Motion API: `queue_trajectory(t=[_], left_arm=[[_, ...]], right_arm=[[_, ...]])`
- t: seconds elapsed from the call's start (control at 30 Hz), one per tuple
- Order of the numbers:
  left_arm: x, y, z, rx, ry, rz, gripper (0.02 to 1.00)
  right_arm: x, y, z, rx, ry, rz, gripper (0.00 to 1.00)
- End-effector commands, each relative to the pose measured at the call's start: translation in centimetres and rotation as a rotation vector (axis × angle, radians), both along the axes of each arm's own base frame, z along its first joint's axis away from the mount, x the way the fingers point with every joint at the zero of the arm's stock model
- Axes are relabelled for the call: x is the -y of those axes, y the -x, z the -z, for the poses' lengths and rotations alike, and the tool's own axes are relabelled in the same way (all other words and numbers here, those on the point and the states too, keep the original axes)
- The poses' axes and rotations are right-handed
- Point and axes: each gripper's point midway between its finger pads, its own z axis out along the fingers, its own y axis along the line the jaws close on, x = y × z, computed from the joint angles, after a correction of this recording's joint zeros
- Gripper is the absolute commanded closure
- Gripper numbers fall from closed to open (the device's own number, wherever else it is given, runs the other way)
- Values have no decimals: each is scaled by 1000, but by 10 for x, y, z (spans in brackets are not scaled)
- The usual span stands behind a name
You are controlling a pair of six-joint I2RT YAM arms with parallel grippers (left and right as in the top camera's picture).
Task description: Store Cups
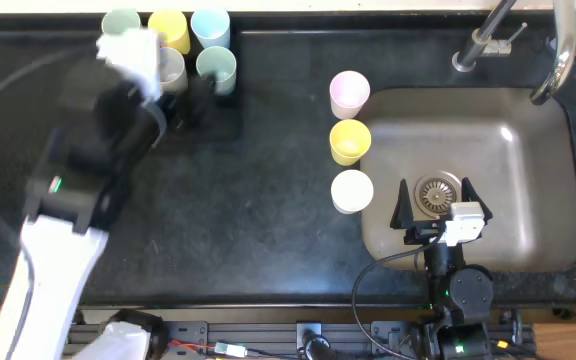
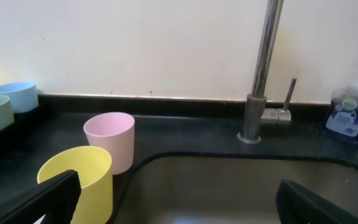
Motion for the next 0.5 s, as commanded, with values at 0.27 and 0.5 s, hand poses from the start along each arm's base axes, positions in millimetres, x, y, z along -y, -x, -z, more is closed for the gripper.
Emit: queue_trajectory(t=[0.27, 0.5], left_arm=[[143, -55, 35, -358, -65, -26, 18], [195, -66, 95, -515, -65, 41, 18]], right_arm=[[2, 0, 3, 2, -11, 9, 3], [2, 0, 3, 2, -11, 9, 3]])
